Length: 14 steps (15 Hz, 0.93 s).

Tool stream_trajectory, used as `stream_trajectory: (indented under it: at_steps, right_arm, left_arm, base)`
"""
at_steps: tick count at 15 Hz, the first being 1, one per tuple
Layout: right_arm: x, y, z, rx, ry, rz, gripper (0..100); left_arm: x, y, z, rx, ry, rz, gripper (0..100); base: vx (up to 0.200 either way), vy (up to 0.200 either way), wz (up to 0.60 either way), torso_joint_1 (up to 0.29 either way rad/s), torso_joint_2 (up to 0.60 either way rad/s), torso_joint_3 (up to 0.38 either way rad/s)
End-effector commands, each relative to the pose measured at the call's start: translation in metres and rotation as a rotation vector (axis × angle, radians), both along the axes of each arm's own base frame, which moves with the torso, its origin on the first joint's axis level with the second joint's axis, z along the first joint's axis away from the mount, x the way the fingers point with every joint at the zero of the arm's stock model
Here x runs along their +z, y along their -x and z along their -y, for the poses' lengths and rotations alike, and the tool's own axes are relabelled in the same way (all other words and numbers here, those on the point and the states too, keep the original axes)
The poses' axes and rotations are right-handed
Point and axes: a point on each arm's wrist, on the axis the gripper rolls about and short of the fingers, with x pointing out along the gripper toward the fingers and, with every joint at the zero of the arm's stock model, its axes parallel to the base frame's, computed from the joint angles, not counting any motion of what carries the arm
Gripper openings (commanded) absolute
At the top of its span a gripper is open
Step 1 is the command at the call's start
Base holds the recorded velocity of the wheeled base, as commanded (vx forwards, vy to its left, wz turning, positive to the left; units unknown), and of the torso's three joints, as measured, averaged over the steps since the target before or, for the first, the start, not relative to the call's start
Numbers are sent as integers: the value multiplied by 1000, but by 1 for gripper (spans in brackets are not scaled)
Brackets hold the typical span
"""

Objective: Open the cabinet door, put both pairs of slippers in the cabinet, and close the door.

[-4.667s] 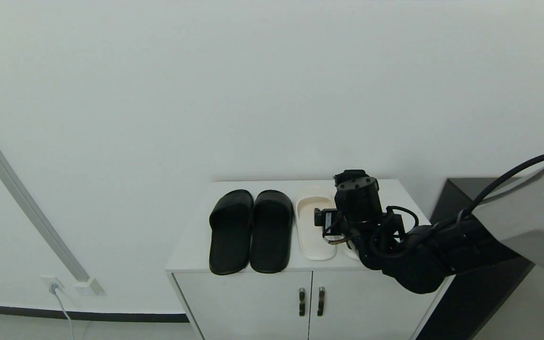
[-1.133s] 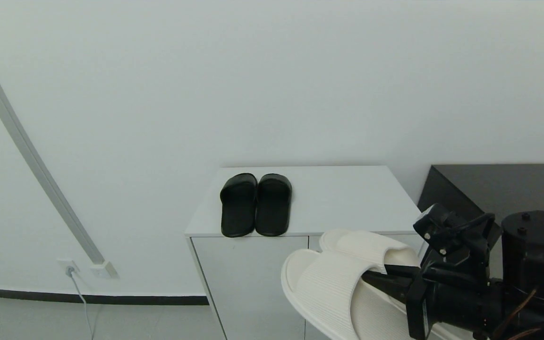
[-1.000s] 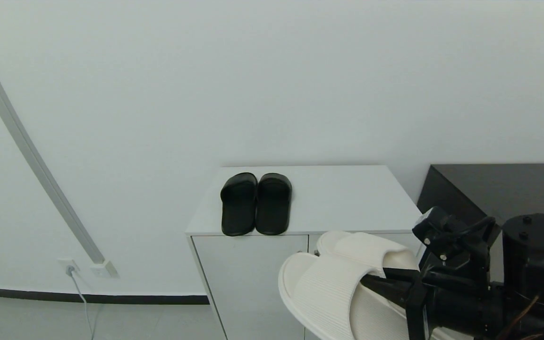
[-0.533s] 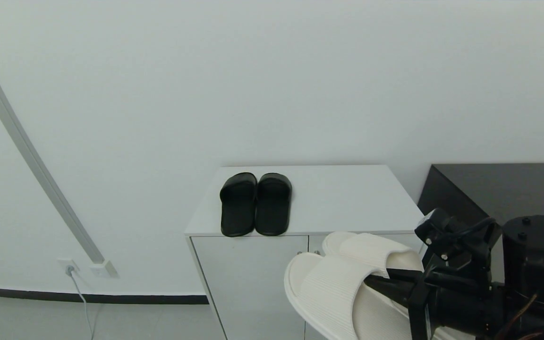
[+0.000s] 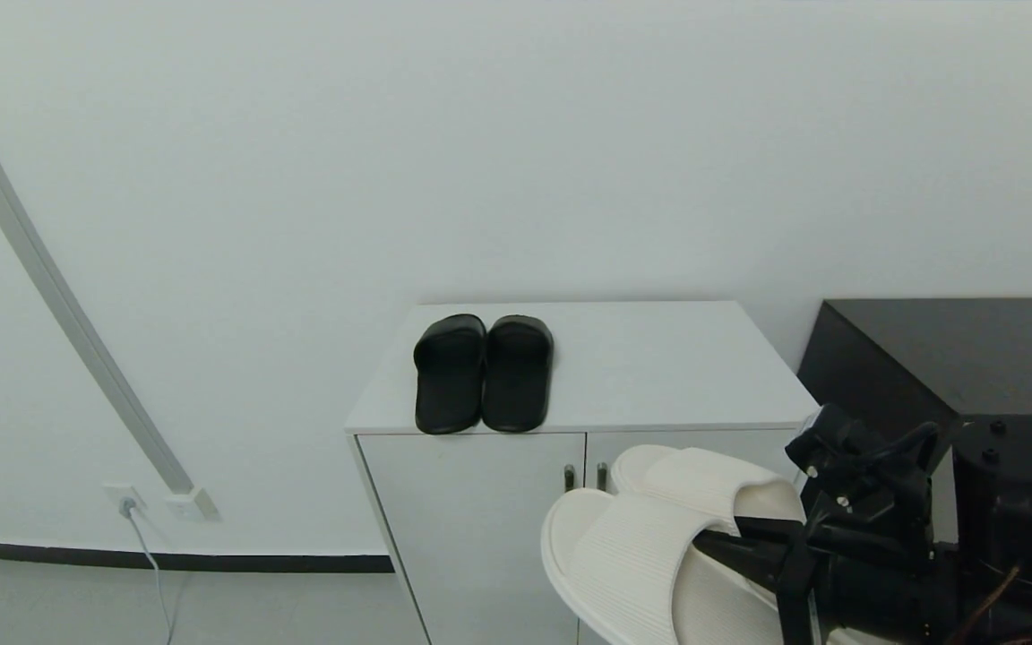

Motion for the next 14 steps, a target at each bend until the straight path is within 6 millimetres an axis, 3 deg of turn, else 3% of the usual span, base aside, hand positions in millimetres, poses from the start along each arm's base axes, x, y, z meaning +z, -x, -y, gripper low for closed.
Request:
stream_trajectory:
  at_steps: [1, 14]
  right_arm:
    - [-1, 0, 0, 2, 3, -3, 0]
    - [-6, 2, 1, 4, 20, -16, 0]
  left_arm:
    - [0, 0, 0, 0, 0, -1, 100]
    - [0, 0, 0, 0, 0, -1, 100]
  base:
    - [0, 0, 0, -173, 388, 222]
    - [0, 0, 0, -213, 522, 306]
